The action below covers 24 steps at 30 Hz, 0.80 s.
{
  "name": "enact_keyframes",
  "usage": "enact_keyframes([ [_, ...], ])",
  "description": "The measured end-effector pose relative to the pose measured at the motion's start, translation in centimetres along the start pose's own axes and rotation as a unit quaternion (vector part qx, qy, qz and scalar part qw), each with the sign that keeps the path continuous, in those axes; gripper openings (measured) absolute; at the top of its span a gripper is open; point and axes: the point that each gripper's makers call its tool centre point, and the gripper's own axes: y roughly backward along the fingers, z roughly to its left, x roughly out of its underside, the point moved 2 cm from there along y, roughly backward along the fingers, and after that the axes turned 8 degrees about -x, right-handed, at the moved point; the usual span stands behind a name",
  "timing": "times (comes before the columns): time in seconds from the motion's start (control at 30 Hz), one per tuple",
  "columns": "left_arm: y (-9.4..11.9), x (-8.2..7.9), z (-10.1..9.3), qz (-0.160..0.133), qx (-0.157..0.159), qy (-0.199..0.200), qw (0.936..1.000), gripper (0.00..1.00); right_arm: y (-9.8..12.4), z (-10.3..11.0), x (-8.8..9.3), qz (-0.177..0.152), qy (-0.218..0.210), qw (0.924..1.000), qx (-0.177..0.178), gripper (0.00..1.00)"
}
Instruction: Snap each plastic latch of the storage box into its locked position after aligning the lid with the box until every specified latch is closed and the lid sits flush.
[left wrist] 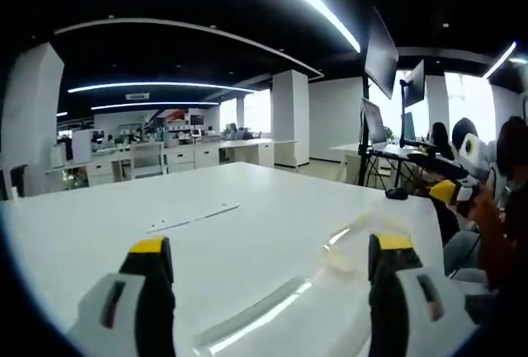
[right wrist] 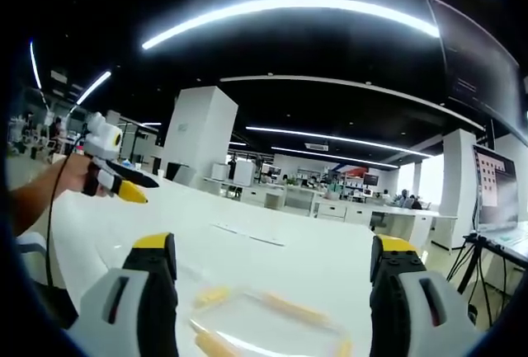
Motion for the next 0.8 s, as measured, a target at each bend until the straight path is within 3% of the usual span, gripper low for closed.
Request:
enact_keyframes([
  [0.8, -1.4, 0.9, -1.0, 0.017, 0.013, -0.010, 0.9997, 0.99, 0.0, -0.2, 0.0, -0.002, -0.001, 1.0000, 0.002, 0.99],
])
